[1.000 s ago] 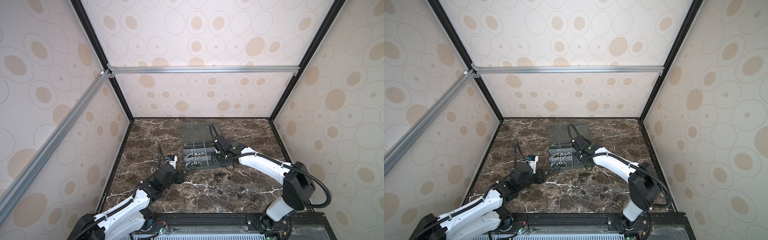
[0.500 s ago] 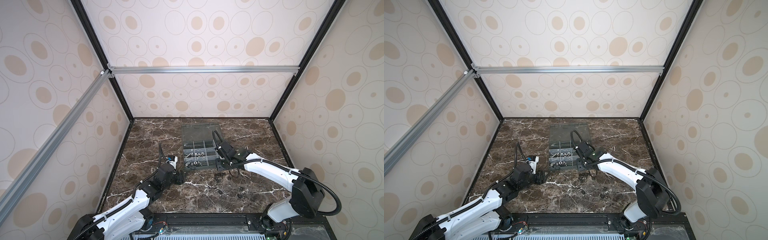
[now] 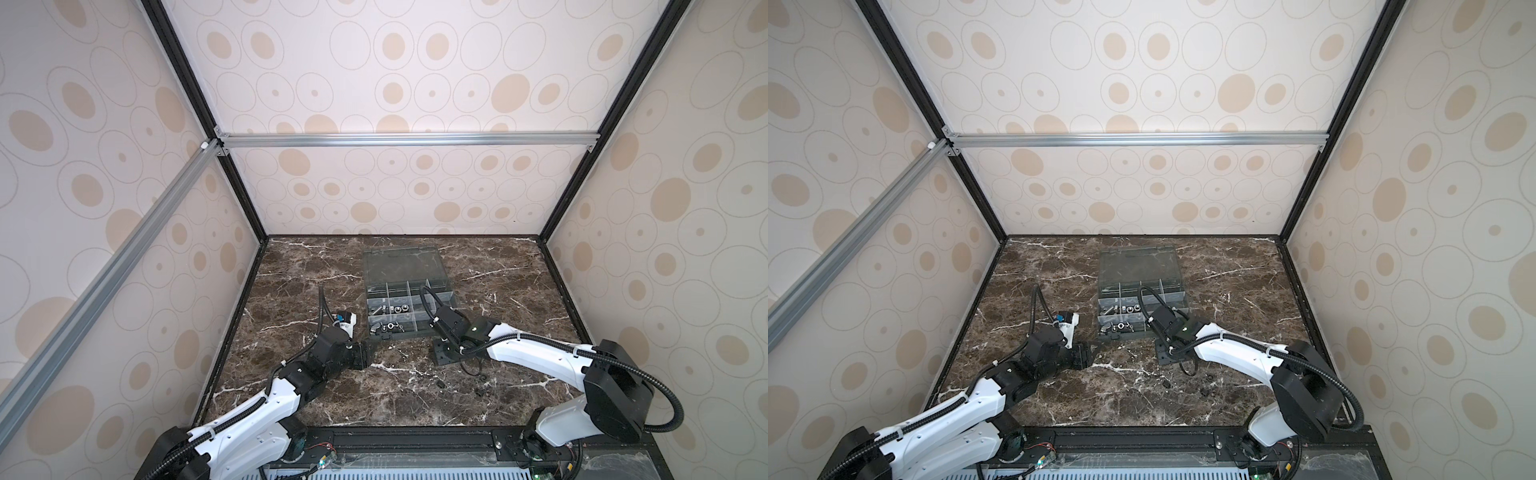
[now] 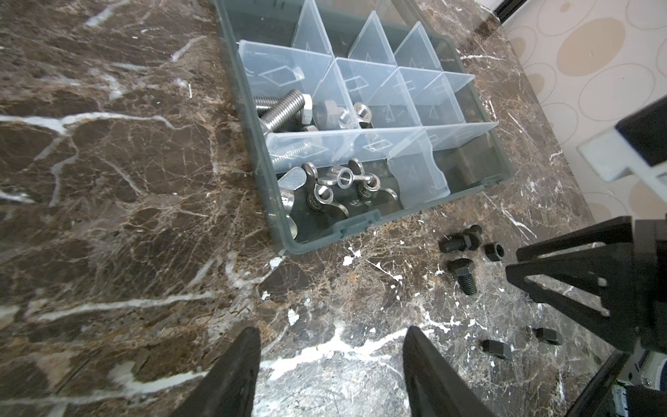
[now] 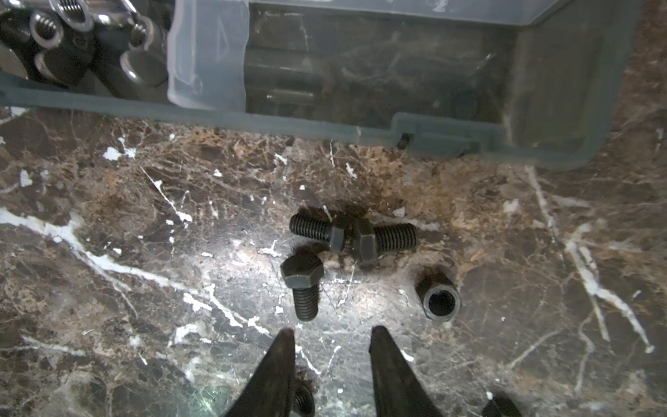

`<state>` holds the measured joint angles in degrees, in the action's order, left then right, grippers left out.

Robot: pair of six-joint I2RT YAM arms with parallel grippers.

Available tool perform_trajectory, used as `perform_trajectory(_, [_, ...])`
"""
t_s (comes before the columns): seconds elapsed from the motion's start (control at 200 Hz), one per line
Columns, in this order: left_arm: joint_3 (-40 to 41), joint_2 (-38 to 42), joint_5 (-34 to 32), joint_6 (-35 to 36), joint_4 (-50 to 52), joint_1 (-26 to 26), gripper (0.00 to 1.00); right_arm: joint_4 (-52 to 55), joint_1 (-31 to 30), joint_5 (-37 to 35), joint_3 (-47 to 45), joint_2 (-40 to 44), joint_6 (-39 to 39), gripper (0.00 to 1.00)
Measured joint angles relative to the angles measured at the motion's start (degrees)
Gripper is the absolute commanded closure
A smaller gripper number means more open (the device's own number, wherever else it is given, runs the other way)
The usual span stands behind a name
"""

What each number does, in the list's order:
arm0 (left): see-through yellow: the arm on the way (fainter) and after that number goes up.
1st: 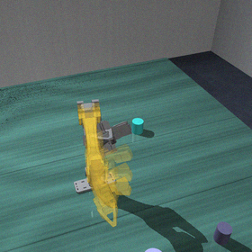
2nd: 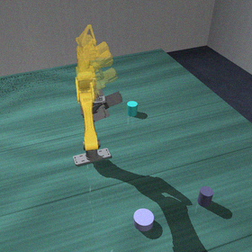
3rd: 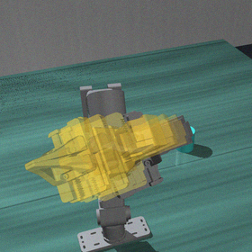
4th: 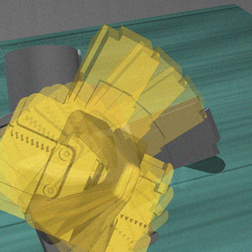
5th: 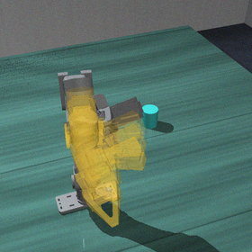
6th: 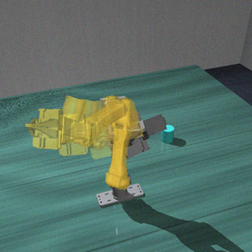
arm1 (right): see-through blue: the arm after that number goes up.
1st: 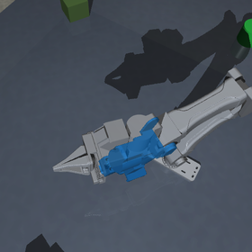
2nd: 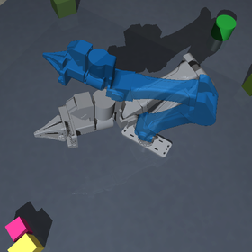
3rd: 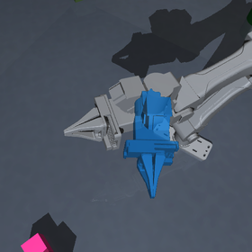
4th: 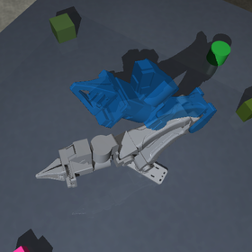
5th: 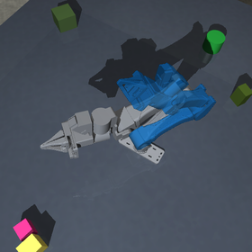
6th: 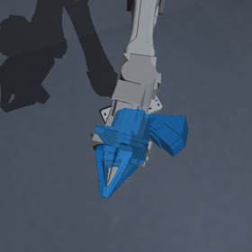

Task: Sort the screws and nuts into containers
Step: Pick up the screw from the center of the table.

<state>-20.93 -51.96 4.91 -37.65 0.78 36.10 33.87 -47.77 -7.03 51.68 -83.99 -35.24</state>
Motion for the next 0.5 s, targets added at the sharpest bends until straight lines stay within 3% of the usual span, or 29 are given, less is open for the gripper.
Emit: perform_trajectory(0.5, [0.3, 2.1, -0.1, -1.2, -0.4, 0.3, 0.37, -2.8, -2.4, 1.2, -0.5, -4.1, -1.4, 0.73])
